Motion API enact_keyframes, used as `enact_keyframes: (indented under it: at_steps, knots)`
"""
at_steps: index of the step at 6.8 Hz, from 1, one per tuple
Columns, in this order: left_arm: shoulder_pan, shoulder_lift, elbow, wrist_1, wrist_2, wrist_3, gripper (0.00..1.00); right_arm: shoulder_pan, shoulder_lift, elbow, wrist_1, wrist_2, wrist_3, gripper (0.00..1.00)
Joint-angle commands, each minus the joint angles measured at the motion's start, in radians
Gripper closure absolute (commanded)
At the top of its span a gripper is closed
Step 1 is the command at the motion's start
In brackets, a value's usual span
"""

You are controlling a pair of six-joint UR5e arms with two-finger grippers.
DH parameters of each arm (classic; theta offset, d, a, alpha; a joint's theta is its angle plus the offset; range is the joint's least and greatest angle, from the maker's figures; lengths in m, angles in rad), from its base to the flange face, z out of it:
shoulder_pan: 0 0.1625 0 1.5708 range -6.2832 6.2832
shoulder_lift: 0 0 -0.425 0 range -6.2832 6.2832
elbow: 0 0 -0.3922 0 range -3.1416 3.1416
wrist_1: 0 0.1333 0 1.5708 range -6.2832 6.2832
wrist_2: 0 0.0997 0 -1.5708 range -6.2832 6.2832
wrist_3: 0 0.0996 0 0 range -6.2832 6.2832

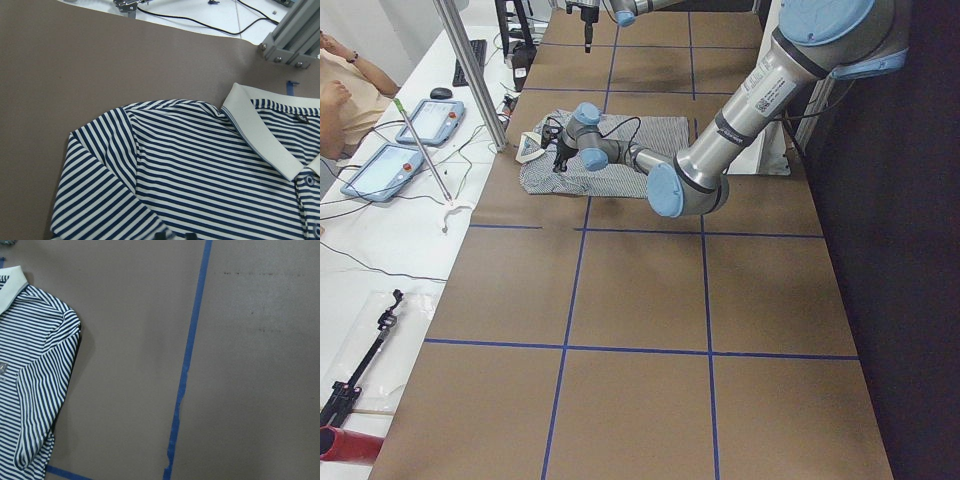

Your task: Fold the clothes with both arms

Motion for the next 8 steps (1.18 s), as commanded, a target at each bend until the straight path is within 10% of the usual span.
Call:
enact_keyframes:
  at_steps: [1, 4, 6, 8]
  knots:
    - [0.04, 0.128, -0.254, 0.013, -0.006, -0.005, 0.2, -0.206, -0.011, 0.174, -0.01, -0.282, 0.314, 0.0]
    - [0.058, 0.319, -0.491, 0.011, -0.01, 0.011, 0.21, -0.741, -0.138, 0.574, -0.232, -0.854, 0.888, 0.02]
    - [0.058, 0.318, -0.485, 0.001, -0.007, 0.012, 0.22, -0.978, -0.137, 0.739, -0.572, -1.047, 1.155, 0.09]
    - [0.058, 0.319, -0.478, -0.003, -0.003, 0.009, 0.22, -1.063, -0.178, 0.744, -0.619, -1.052, 1.33, 0.19]
